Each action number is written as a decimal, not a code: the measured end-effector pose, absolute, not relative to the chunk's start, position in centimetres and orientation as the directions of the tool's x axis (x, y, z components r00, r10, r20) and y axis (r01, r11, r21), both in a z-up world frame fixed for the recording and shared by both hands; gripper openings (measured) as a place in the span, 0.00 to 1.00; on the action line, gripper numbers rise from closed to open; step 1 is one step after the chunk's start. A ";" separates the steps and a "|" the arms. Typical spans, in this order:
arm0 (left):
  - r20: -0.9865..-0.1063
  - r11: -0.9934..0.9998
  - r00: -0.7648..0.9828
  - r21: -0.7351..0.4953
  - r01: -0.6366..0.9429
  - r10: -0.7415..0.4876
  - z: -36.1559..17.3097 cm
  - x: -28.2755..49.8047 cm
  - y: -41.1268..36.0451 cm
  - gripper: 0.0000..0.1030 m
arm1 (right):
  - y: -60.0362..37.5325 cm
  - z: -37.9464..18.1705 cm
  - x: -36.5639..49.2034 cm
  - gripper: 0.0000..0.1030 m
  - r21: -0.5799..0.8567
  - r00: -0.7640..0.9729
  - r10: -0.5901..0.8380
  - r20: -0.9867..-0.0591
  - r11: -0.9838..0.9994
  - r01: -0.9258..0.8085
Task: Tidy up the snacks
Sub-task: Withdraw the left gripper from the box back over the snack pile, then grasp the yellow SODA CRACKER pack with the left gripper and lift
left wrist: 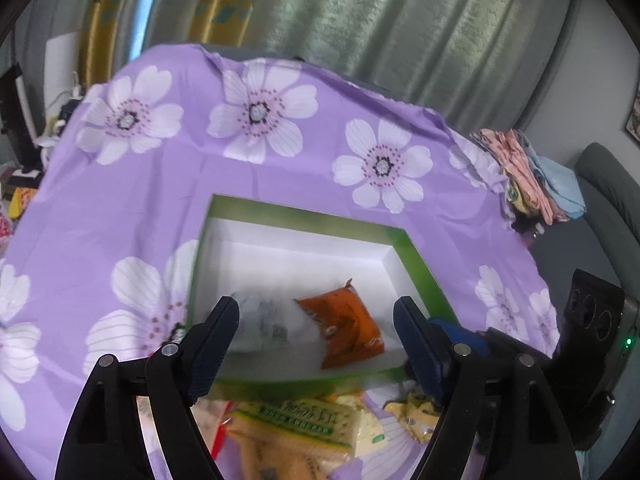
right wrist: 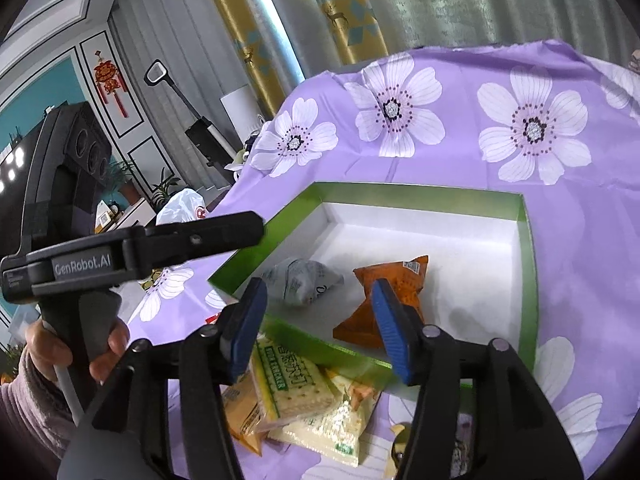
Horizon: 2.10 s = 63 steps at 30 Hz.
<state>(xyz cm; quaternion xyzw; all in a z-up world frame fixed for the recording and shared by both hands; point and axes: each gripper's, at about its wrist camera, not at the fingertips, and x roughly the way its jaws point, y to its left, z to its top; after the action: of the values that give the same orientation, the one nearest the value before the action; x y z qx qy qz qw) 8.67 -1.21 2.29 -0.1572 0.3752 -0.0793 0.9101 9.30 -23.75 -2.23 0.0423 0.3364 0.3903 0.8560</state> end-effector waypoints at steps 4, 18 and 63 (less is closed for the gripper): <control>-0.654 0.947 0.723 -0.321 0.002 -0.223 2.5 6.4 -0.2 0.77 | -24.8 -2.2 7.5 0.56 0.322 0.478 0.685 -0.550 0.702 -0.635; -0.729 0.930 0.633 -0.366 -0.039 -0.260 -3.2 5.2 -0.7 0.77 | -22.6 -6.6 5.1 0.56 0.337 0.387 0.665 -0.639 0.694 -0.636; -0.798 0.901 0.460 -0.434 0.009 -0.389 -8.6 7.7 0.4 0.76 | -20.0 -10.0 5.4 0.57 0.347 0.320 0.629 -0.709 0.705 -0.618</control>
<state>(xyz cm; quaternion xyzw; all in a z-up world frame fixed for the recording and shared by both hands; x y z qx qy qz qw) 7.69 0.41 -8.61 -0.1881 0.5057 -0.1194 0.8335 5.42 -20.00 -9.96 0.0062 0.4391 0.3839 0.8123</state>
